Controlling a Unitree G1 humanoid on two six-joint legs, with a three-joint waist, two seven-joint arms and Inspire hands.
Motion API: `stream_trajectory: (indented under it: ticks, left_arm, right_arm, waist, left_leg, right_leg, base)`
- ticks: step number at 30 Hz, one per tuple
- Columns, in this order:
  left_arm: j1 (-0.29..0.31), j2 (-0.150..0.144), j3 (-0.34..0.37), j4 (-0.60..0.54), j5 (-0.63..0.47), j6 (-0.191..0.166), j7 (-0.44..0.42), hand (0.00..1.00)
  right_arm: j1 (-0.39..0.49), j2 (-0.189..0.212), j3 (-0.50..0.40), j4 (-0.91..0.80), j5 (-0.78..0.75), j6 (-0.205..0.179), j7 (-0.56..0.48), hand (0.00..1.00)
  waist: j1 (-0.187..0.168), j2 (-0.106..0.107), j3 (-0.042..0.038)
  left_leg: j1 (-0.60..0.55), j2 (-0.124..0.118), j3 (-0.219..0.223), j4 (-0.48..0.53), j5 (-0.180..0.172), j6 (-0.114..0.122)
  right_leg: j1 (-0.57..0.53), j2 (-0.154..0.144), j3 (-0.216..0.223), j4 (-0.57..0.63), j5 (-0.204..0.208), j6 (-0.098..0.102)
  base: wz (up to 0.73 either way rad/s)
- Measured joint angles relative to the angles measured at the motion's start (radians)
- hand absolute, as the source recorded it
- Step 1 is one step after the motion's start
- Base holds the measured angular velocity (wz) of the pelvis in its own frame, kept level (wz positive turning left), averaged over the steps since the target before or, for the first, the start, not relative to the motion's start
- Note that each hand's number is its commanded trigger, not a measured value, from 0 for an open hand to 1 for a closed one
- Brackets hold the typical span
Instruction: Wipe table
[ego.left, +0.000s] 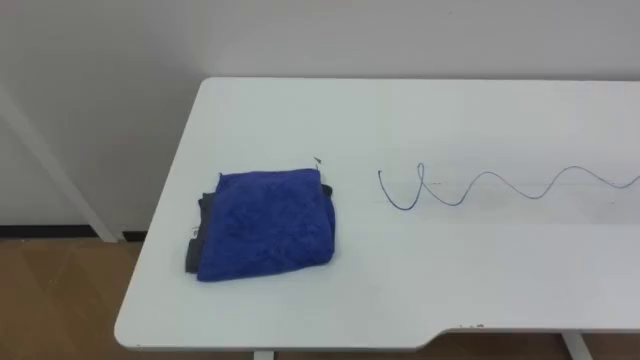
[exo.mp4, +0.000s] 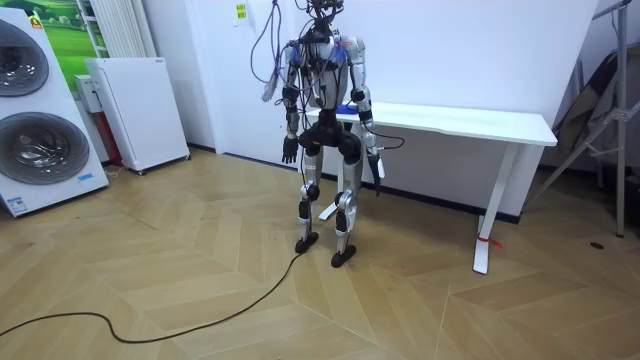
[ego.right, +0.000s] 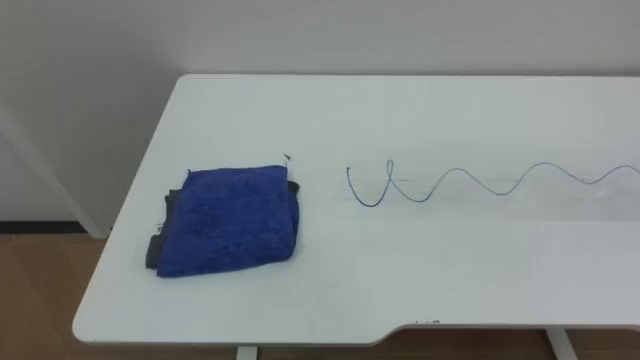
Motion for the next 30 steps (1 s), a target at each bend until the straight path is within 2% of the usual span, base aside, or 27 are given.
stream_trajectory:
  ticks: [6,13,19,21,24,25,27,30]
  left_arm:
    - [0.002,0.0,-0.003,0.0,-0.001,0.0,-0.017,0.0]
    - [-0.001,0.0,-0.023,0.002,-0.02,-0.001,-0.039,0.0]
    - [-0.002,-0.007,-0.002,0.014,-0.02,0.009,-0.04,0.0]
    - [0.005,-0.012,0.017,0.014,-0.021,0.012,-0.04,0.0]
    - [0.009,-0.013,0.041,0.013,-0.038,0.029,-0.039,0.0]
    - [0.013,-0.014,0.063,0.012,-0.038,0.03,-0.039,0.0]
    - [0.019,-0.015,0.106,0.012,-0.038,0.028,-0.037,0.0]
    - [0.045,-0.013,0.167,0.0,-0.052,0.029,-0.027,0.0]
  right_arm:
    - [0.001,0.0,0.0,-0.001,-0.001,-0.001,0.012,0.0]
    - [-0.002,0.0,0.0,-0.001,0.011,-0.002,0.011,0.0]
    - [-0.005,0.001,-0.014,0.001,0.077,0.0,-0.007,0.0]
    - [-0.001,0.005,-0.046,0.002,0.126,0.0,-0.022,0.0]
    - [0.004,0.004,-0.125,0.023,0.283,0.001,-0.052,0.0]
    - [0.018,0.004,-0.172,0.02,0.35,0.001,-0.071,0.0]
    - [0.044,0.001,-0.25,0.015,0.464,0.0,-0.098,0.0]
    - [0.079,-0.002,-0.38,0.01,0.667,0.0,-0.147,0.0]
  waist:
    - [-0.002,0.008,0.0012]
    - [-0.002,0.0,-0.0006]
    - [-0.001,-0.004,0.001]
    - [-0.005,-0.007,0.0001]
    - [-0.016,-0.012,0.0011]
    - [-0.032,-0.016,0.0007]
    - [-0.037,-0.016,0.0008]
    - [-0.077,-0.023,0.001]
  left_leg:
    - [0.001,0.0,0.0,0.0,0.0,0.0]
    - [0.001,-0.001,0.0,0.001,0.0,0.0]
    - [0.01,-0.001,0.005,-0.001,0.0,0.0]
    - [0.014,-0.001,0.006,-0.004,0.0,0.0]
    - [0.022,-0.002,0.0,-0.008,0.0,0.0]
    - [0.023,-0.004,-0.009,-0.009,0.0,0.0]
    - [0.029,-0.003,-0.008,-0.016,0.0,0.0]
    - [0.033,-0.003,-0.006,-0.02,0.0,0.0]
  right_leg:
    - [0.0,0.0,0.0,0.004,0.0,0.0]
    - [0.003,-0.001,0.0,-0.003,0.0,0.0]
    - [0.003,-0.001,0.005,-0.004,0.0,0.001]
    - [0.006,-0.001,0.005,-0.004,-0.003,0.001]
    - [0.018,-0.001,0.005,-0.013,-0.004,0.001]
    - [0.024,-0.001,0.006,-0.023,-0.004,0.0]
    - [0.025,0.001,0.011,-0.021,-0.004,0.0]
    - [0.029,0.0,0.009,-0.022,-0.005,-0.001]
  base:
    - [0.0]
    - [0.0]
    - [-0.02]
    - [-0.02]
    - [0.08]
    - [0.12]
    - [0.01]
    - [0.0]
